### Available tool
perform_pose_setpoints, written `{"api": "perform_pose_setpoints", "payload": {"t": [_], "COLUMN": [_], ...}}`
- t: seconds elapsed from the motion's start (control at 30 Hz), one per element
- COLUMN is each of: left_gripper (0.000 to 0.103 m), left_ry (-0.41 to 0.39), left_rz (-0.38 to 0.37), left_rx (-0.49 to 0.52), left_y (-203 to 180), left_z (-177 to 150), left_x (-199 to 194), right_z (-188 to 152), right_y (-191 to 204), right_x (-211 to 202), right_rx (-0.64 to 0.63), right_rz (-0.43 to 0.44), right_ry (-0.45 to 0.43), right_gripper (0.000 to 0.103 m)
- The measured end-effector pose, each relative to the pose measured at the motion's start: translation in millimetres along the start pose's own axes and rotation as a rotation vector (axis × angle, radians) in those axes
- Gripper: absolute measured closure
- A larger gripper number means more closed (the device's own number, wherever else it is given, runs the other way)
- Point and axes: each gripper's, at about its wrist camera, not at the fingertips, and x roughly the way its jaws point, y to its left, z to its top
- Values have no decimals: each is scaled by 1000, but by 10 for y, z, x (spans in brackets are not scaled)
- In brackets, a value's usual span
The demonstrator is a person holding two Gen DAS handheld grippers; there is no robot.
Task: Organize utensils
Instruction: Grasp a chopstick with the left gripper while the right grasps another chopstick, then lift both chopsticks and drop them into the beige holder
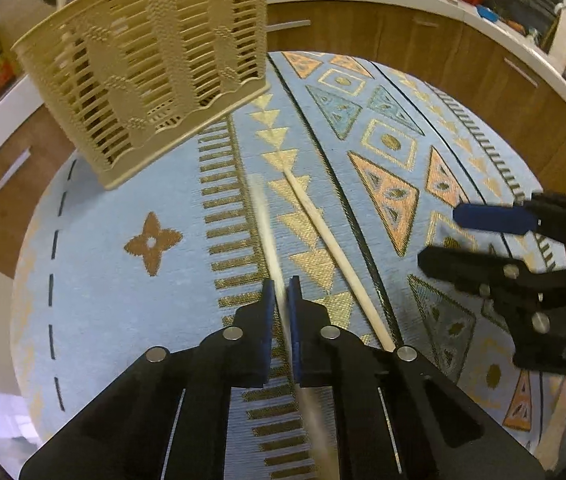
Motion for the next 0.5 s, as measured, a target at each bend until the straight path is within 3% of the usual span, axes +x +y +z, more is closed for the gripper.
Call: {"api": "perform_pose_setpoints", "payload": {"t": [0.13,0.27,0.37,0.5], "left_gripper": [99,99,99,99], "left_ry": [-23,-53,-73,-94], "left_rz": [-59,-70,-87,-89], "left_rx": [-74,-120,-157,-182], "left_y": [169,328,442,542], "left_z": [-105,-180,-192,-201], "left_x": [-130,-219,-257,-313], "right_z": [14,21,27,96], "right_y": [135,294,339,432], "right_x": [102,192,236,291], "right_rx": [-15,-47,-52,-76], "right_rz": [16,4,-33,-68], "right_ry": [57,88,97,145], "right_gripper": [52,53,67,70]}}
